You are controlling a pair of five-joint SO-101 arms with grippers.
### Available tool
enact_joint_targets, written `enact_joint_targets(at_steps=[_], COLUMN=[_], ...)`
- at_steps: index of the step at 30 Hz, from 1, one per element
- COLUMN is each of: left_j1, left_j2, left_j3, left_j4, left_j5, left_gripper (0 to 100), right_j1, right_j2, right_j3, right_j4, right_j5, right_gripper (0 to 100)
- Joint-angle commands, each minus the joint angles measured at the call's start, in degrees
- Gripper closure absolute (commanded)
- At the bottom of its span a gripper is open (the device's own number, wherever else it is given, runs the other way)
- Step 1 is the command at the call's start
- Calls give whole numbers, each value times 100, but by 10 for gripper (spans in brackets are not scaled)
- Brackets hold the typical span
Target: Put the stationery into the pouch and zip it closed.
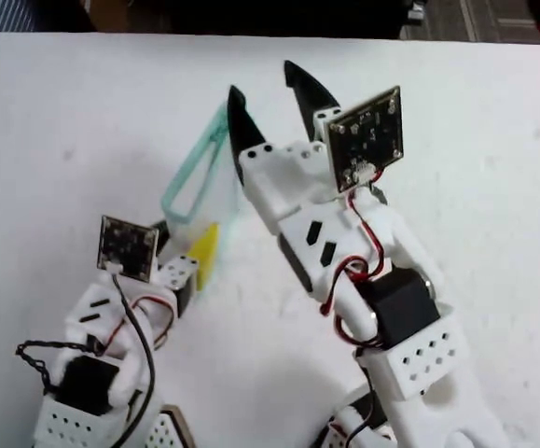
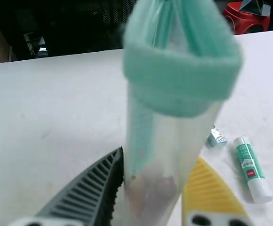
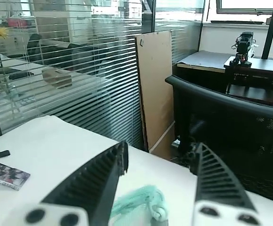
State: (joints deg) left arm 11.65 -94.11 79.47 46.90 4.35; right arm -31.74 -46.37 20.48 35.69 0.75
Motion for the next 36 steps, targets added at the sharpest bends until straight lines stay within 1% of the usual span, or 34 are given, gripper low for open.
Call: enact_joint_targets(at_steps=[1, 3, 8, 11, 13, 16, 19, 27, 30, 33, 36], left_j1=[31, 31, 31, 31, 22, -171, -321, -303, -321, -321, -321], left_j2=[-4, -4, -4, -4, -4, -4, -4, -4, -4, -4, -4], left_j3=[-220, -229, -229, -229, -229, -229, -220, -220, -220, -220, -220], left_j4=[9, 9, 0, 9, 9, 9, -26, -26, -26, -26, -26], left_j5=[79, 79, 79, 79, 79, 79, 79, 79, 79, 70, 70], left_gripper=[797, 797, 797, 797, 797, 797, 797, 797, 797, 797, 797], right_j1=[585, 998, 1710, 1938, 1912, 1859, 1851, 1895, 1912, 1974, 1921], right_j2=[-145, -66, 690, 1446, 1921, 2554, 3310, 5701, 6369, 6879, 7310], right_j3=[-264, -264, -255, -264, -273, -440, -747, -1960, -2479, -2971, -3314], right_j4=[259, 435, 1305, 1437, 1402, 1235, 1235, 1279, 1552, 2018, 2273], right_j5=[9, 9, -44, -53, -105, -413, -422, -387, -97, -44, -44], right_gripper=[794, 794, 794, 794, 794, 794, 793, 793, 794, 794, 794])
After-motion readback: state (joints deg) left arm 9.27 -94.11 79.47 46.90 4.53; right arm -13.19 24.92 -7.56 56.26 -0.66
